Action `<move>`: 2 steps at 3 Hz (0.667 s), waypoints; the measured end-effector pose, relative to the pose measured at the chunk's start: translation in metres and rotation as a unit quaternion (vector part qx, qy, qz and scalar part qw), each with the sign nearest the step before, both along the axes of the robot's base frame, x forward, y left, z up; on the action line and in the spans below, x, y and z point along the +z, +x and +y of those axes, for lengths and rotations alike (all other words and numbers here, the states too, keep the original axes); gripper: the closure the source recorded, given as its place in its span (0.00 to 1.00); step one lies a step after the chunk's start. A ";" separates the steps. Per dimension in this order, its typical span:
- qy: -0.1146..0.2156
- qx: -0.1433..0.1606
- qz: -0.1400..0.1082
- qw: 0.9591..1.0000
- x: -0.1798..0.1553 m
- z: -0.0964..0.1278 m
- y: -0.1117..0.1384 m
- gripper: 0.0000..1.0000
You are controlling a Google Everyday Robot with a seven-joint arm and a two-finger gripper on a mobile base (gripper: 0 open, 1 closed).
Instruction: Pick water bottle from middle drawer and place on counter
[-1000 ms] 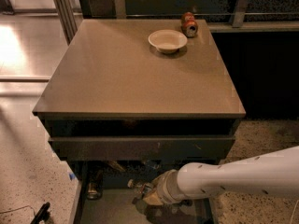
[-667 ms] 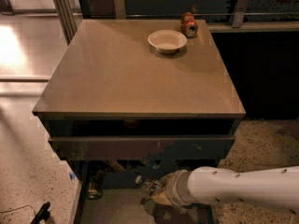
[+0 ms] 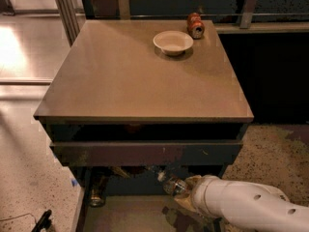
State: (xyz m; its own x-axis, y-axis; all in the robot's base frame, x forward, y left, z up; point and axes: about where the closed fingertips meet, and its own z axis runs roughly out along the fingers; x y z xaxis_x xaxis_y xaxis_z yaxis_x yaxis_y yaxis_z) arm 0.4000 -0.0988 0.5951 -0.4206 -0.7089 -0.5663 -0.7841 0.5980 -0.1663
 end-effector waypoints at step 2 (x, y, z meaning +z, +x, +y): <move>-0.009 -0.027 -0.037 0.999 0.035 -0.016 0.005 1.00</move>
Offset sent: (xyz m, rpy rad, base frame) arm 0.0105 -0.0327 0.0666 -0.0399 -0.1374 -0.1226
